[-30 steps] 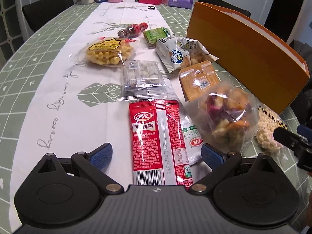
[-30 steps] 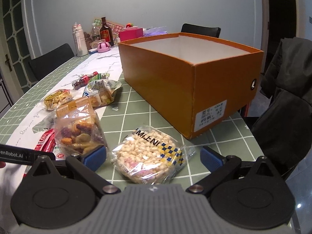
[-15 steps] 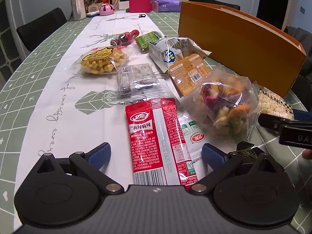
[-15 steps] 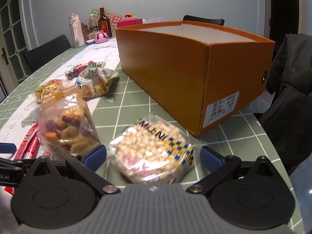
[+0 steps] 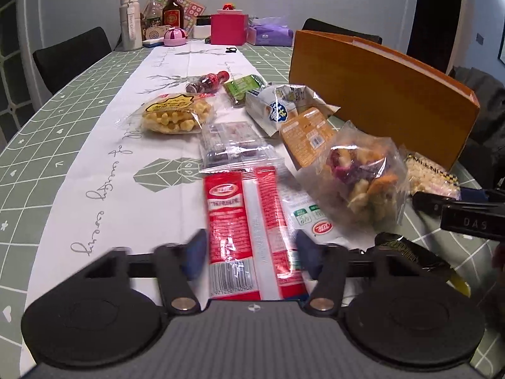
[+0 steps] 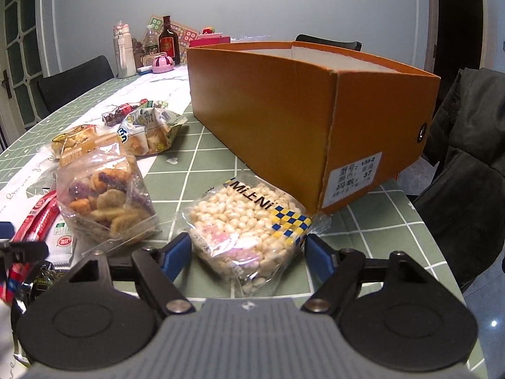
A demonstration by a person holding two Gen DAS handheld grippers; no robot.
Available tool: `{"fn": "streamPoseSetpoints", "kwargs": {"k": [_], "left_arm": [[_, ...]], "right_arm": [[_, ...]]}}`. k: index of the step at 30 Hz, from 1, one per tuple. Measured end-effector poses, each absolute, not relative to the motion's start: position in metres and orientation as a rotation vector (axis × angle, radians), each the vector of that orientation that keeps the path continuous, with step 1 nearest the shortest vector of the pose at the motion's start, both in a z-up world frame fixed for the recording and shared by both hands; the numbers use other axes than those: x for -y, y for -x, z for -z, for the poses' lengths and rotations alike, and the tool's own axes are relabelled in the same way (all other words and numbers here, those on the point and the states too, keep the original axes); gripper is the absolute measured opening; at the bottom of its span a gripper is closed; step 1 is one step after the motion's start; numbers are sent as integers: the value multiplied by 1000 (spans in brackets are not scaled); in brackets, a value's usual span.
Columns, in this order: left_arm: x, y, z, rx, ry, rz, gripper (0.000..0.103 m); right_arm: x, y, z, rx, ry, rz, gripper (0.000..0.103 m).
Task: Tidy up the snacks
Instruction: 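Grasp the red-and-white snack bar with the left gripper while the right grasps the MILENI bag, then lift both held snacks and carry them over the orange box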
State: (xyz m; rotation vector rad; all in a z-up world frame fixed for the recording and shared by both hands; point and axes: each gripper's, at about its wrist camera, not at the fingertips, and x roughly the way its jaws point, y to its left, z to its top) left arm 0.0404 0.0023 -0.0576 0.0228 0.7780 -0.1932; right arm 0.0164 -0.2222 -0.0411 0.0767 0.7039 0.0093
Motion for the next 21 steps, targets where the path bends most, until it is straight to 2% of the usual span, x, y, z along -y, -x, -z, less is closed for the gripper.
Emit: {"fn": "streamPoseSetpoints", "kwargs": {"k": [7, 21], "left_arm": [[-11, -39, 56, -785, 15, 234, 51], [-27, -32, 35, -720, 62, 250, 49]], "right_arm": [[221, -15, 40, -693, -80, -13, 73], [223, 4, 25, -662, -65, -21, 71]]}}
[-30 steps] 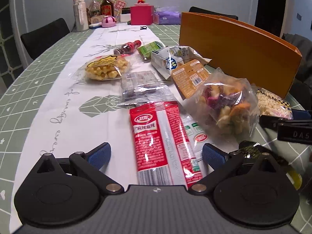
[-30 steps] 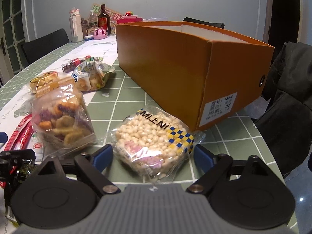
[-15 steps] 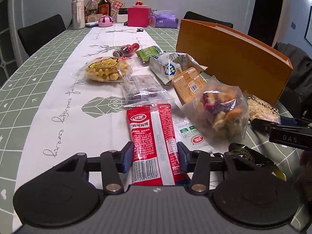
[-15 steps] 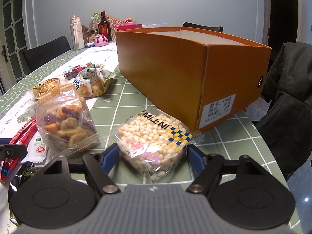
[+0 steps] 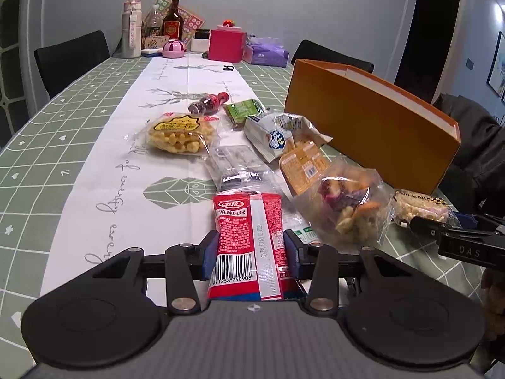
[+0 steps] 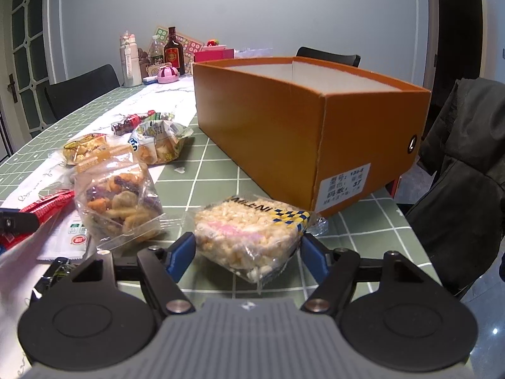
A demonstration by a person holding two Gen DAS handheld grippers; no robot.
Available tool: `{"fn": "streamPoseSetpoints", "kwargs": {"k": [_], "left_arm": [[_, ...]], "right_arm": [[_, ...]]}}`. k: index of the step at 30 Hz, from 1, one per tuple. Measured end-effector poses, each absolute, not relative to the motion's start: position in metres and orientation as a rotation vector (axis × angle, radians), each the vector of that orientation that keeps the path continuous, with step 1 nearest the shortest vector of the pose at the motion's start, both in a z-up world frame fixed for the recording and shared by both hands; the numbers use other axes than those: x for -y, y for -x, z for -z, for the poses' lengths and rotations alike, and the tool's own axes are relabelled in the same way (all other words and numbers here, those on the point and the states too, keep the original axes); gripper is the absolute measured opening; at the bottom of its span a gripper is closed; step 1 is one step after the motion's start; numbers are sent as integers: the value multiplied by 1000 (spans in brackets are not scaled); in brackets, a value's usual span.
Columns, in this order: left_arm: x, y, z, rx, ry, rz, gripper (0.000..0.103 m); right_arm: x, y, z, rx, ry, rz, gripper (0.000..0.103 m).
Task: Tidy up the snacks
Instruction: 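Lift both held snacks and carry them over the orange box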
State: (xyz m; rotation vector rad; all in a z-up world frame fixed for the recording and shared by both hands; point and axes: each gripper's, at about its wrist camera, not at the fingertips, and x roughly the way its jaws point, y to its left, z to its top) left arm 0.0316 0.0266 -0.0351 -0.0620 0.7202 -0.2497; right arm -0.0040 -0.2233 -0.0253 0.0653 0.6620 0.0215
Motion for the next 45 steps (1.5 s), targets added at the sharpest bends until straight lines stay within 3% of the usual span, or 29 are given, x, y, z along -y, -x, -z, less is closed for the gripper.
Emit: {"fn": "streamPoseSetpoints", "kwargs": {"k": [18, 22, 33, 35, 40, 45], "left_arm": [[-32, -23, 17, -654, 69, 268, 48], [-32, -21, 11, -633, 67, 274, 48], [-31, -17, 8, -630, 73, 291, 48], [-32, -18, 7, -629, 78, 290, 48], [-30, -17, 8, -630, 78, 298, 48], [-27, -17, 10, -636, 76, 307, 48]], "right_arm": [[240, 39, 1, -606, -70, 0, 69], [242, 42, -11, -579, -65, -5, 64], [235, 44, 4, -690, -26, -19, 63], [236, 42, 9, -738, -28, 8, 69], [243, 37, 8, -748, -160, 51, 96], [240, 13, 13, -761, -228, 136, 96]]}}
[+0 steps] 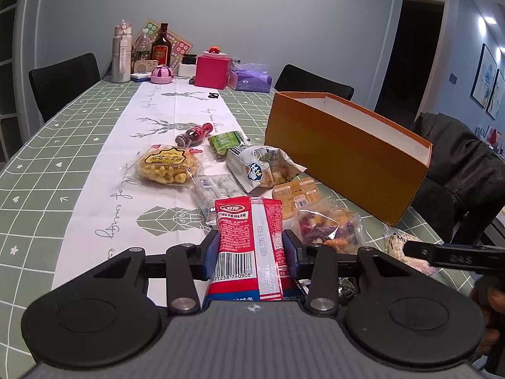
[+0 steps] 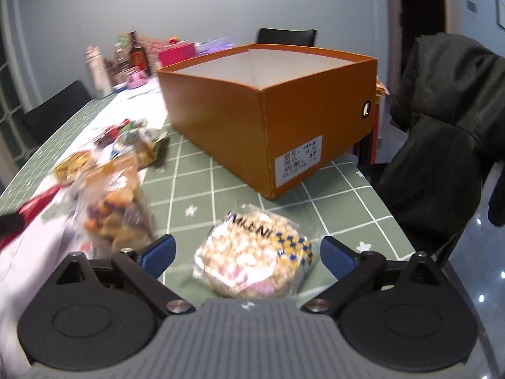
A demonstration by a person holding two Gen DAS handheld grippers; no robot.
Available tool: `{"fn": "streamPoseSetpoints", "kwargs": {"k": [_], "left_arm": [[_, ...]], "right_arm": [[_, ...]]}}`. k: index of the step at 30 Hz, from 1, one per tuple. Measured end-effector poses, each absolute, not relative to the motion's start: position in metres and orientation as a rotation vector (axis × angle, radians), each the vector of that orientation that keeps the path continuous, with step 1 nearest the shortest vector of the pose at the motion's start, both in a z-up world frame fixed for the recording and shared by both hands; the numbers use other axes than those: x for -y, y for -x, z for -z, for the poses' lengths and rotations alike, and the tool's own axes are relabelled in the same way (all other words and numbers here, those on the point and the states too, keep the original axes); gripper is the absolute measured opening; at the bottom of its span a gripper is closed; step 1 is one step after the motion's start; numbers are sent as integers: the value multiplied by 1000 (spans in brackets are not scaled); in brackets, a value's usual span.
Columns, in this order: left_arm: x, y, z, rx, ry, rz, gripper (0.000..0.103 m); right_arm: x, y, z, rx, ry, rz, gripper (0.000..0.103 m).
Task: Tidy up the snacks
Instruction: 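Lift both held snacks and carry them over the orange box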
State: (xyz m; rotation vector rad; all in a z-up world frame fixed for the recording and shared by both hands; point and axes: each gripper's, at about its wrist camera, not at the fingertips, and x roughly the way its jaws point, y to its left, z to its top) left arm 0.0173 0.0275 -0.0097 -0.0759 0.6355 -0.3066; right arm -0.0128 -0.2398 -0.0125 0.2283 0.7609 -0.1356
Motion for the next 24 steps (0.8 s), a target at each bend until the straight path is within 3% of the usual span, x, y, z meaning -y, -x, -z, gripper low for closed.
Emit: {"fn": "streamPoseSetpoints", "kwargs": {"k": [5, 10, 24], "left_arm": [[-28, -17, 9, -636, 75, 309, 48], [-30, -19, 10, -637, 84, 307, 48], [6, -36, -25, -549, -15, 410, 48]], "right_arm": [[226, -5, 30, -807, -147, 192, 92], [230, 4, 29, -772, -126, 118, 81], [256, 25, -40, -582, -131, 31, 79]]}}
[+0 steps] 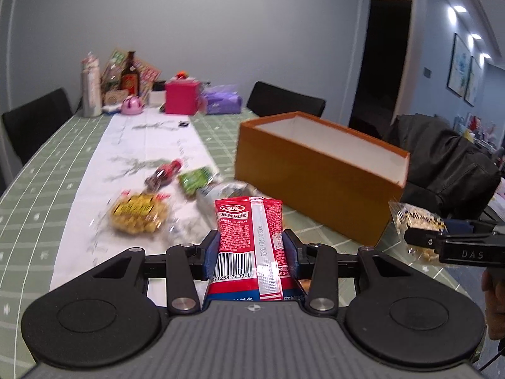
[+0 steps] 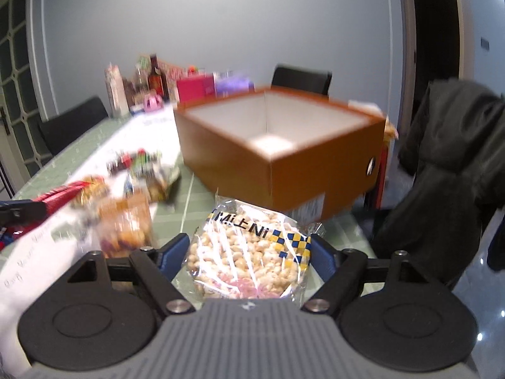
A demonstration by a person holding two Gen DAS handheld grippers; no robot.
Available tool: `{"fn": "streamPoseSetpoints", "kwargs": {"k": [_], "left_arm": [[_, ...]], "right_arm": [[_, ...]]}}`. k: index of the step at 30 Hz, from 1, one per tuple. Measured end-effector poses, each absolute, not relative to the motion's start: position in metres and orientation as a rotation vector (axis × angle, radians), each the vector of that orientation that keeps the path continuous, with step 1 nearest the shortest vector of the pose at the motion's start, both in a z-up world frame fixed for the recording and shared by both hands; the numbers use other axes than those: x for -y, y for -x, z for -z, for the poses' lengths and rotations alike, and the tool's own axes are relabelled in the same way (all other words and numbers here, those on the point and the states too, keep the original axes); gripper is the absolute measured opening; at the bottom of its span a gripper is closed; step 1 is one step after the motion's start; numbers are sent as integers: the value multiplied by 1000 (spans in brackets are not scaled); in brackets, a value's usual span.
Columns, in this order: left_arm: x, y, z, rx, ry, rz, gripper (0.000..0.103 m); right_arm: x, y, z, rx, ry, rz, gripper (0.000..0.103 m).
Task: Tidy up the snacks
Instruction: 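Lift both held snacks and carry them over the orange box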
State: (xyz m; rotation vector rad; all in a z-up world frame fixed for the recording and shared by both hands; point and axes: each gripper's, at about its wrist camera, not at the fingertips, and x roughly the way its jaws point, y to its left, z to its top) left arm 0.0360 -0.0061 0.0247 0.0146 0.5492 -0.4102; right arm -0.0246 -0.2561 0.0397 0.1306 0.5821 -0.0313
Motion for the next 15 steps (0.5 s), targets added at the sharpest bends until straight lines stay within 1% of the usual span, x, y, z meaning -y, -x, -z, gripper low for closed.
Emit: {"fn": "streamPoseSetpoints", "kwargs": {"k": [9, 15], "left_arm": [[58, -78, -62, -507, -54, 572, 48], [87, -100, -71, -504, -89, 634, 48]], "right_arm": [[294, -6, -86, -495, -133, 11, 79], [316, -35, -101, -483, -77, 2, 79]]}}
